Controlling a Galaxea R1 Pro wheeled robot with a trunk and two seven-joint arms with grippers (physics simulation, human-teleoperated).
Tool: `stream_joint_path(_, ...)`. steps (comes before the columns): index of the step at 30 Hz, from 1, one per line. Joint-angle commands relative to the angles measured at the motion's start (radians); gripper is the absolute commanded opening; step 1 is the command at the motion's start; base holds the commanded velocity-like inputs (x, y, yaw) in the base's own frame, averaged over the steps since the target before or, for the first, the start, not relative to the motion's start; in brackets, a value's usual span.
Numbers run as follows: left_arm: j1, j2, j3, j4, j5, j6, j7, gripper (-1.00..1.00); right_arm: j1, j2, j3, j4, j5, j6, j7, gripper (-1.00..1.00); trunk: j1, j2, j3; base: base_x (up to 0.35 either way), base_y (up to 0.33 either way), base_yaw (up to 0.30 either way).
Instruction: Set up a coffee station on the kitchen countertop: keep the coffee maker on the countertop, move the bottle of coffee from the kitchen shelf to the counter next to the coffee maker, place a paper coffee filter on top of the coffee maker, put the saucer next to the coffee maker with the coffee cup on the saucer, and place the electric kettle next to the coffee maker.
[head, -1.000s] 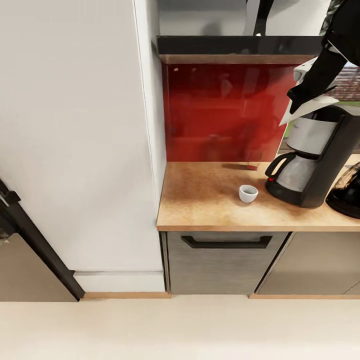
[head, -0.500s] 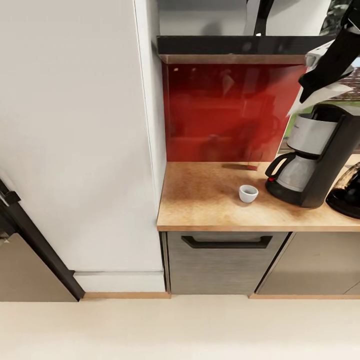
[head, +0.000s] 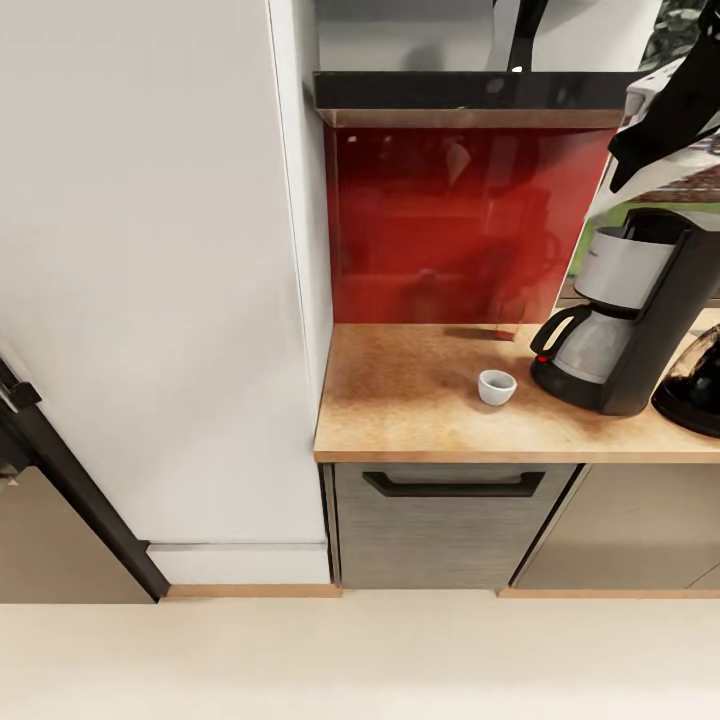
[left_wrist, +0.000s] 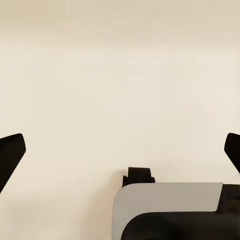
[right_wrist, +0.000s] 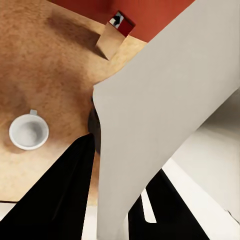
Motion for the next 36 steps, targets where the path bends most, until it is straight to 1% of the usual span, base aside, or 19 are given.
stream_joint_path(1,0.000,0.000,0.001,-0.001,0.002,-0.001,0.000,1.00,-0.001,0.000,-0.001,0.000,0.008,0.004,0.009,-1.00,0.000,0.000,-0.001,0.000,0.000,0.000)
stream_joint_path(4,0.000,0.000,0.000,-0.001,0.002,-0.001,0.000,1.00,-0.001,0.000,0.000,-0.001,0.009,0.004,0.007,-1.00,0.000,0.000,-0.001,0.000,0.000,0.000)
stream_joint_path(6,0.000,0.000,0.000,-0.001,0.002,-0.001,0.000,1.00,-0.002,0.001,0.000,-0.002,0.024,0.004,0.007,-1.00,0.000,0.000,-0.001,0.000,0.000,0.000)
stream_joint_path(7,0.000,0.000,0.000,-0.001,0.002,-0.001,0.000,1.00,-0.002,0.002,0.000,-0.001,0.052,0.004,0.006,-1.00,0.000,0.000,-0.001,0.000,0.000,0.000)
stream_joint_path(9,0.000,0.000,0.000,-0.001,0.002,-0.001,0.000,1.00,-0.002,0.002,0.001,-0.001,0.084,0.004,0.006,-1.00,0.000,0.000,-0.001,0.000,0.000,0.000)
stream_joint_path(10,0.000,0.000,0.000,-0.001,0.002,-0.001,0.000,1.00,-0.002,0.003,0.000,-0.001,0.112,0.004,0.005,-1.00,0.000,0.000,-0.001,0.000,0.000,0.000)
stream_joint_path(11,0.000,0.000,0.000,-0.001,0.002,-0.001,0.000,1.00,-0.002,0.003,0.000,-0.001,0.130,0.004,0.005,-1.00,0.000,0.000,-0.001,0.000,0.000,0.000)
stream_joint_path(14,0.000,0.000,0.000,-0.001,0.002,-0.001,0.000,1.00,-0.002,0.002,-0.001,0.000,0.154,0.004,0.006,-1.00,0.000,0.000,-0.001,0.000,0.000,0.000)
stream_joint_path(18,0.000,0.000,0.000,-0.001,0.002,-0.001,0.000,1.00,-0.002,0.005,-0.001,0.000,0.161,0.004,0.006,-1.00,0.000,0.000,-0.001,0.000,0.000,0.000)
stream_joint_path(36,0.000,0.000,0.000,-0.001,0.002,-0.001,0.000,1.00,-0.002,0.007,0.001,0.001,0.164,0.004,0.006,-1.00,0.000,0.000,-0.001,0.003,0.000,0.000)
